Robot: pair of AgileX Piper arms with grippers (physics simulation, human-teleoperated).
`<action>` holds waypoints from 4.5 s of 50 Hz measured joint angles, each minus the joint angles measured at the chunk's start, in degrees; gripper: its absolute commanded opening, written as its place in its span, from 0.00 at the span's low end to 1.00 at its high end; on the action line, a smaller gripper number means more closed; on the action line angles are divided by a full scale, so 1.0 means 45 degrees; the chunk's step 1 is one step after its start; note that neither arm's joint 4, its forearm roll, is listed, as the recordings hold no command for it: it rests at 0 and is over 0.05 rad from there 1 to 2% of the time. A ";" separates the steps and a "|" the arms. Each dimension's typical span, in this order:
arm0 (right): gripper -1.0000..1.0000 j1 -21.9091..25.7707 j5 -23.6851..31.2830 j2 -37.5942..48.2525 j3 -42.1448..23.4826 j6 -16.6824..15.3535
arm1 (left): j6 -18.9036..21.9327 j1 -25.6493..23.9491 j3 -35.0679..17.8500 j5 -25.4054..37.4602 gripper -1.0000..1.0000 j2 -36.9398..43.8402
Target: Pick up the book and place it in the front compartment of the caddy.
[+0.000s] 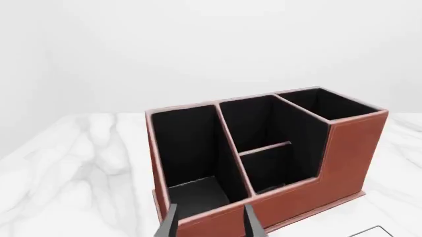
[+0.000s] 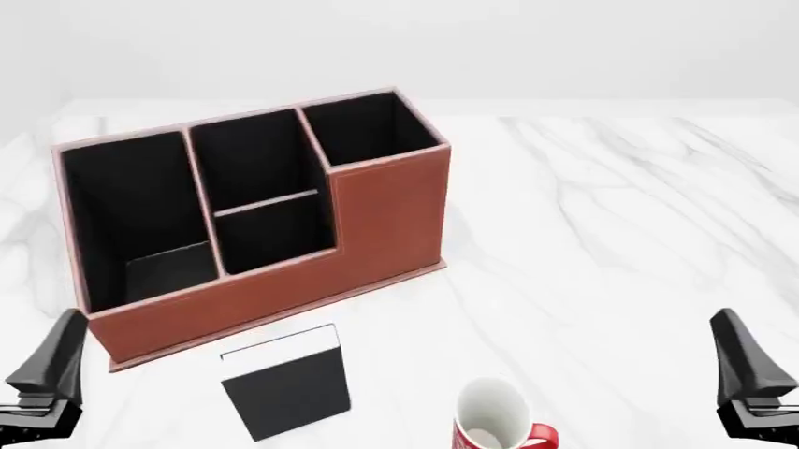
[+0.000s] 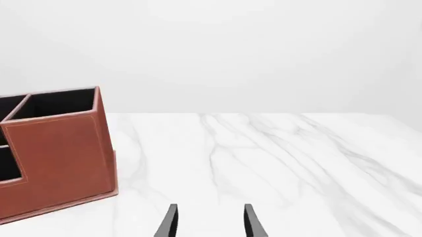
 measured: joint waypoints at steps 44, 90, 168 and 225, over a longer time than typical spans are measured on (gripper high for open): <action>1.00 0.0010 -0.0069 0.0134 -0.0058 -0.0008 | 0.0985 -0.0757 -0.2222 -0.0619 1.00 0.3972; 1.00 0.0016 0.0011 0.0051 -0.0055 -0.0008 | 0.4662 -0.5845 -0.7263 0.5286 1.00 0.9110; 1.00 0.0017 -0.0002 0.0066 -0.0055 -0.0009 | 0.5264 -0.8998 -1.2284 1.2957 1.00 1.5234; 1.00 0.0016 -0.0002 0.0065 -0.0055 -0.0008 | 0.4820 -0.9518 -1.0723 1.0839 1.00 1.6525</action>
